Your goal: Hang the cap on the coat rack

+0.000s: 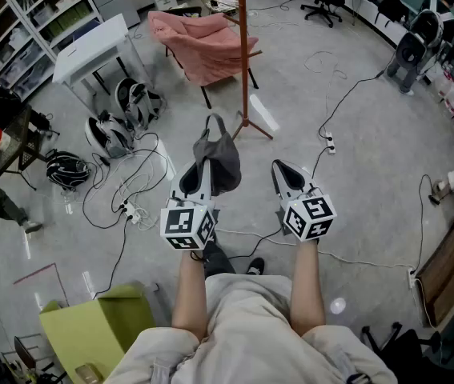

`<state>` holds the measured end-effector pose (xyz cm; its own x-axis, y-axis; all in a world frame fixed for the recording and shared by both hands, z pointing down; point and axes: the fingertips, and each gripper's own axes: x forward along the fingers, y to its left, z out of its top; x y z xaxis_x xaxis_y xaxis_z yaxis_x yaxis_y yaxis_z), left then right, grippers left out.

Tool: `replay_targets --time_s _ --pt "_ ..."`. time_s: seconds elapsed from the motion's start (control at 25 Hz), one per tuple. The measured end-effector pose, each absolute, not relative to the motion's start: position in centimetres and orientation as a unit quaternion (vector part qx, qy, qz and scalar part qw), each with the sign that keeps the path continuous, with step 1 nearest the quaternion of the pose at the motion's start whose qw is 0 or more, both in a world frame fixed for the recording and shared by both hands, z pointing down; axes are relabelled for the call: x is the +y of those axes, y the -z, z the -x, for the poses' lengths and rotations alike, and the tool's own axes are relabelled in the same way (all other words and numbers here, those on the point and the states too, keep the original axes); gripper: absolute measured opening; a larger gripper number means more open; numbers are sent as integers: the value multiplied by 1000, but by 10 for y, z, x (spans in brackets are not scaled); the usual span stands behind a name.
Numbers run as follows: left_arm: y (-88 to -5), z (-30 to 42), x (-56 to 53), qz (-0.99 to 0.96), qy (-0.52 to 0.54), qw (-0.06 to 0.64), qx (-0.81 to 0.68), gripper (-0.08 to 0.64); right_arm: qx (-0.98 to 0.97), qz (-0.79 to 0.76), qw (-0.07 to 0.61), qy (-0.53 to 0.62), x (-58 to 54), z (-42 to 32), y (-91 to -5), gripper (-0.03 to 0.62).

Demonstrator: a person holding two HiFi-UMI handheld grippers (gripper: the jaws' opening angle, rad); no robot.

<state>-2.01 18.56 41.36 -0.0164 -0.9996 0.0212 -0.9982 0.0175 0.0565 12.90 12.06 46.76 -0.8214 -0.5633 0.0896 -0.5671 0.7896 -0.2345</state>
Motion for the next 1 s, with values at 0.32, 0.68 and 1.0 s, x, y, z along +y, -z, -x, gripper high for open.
replay_targets --time_s 0.32,0.68,1.0 --pt "-419 8 187 -700 9 26 -713 28 -942 -311 -1 -128 112 -151 -467 3" --pt "-423 10 175 -699 9 24 -715 28 -938 -299 -36 -170 103 -172 -468 3" --pt "-415 11 128 -713 10 21 -701 29 -941 -297 1 -161 69 -164 -472 5"
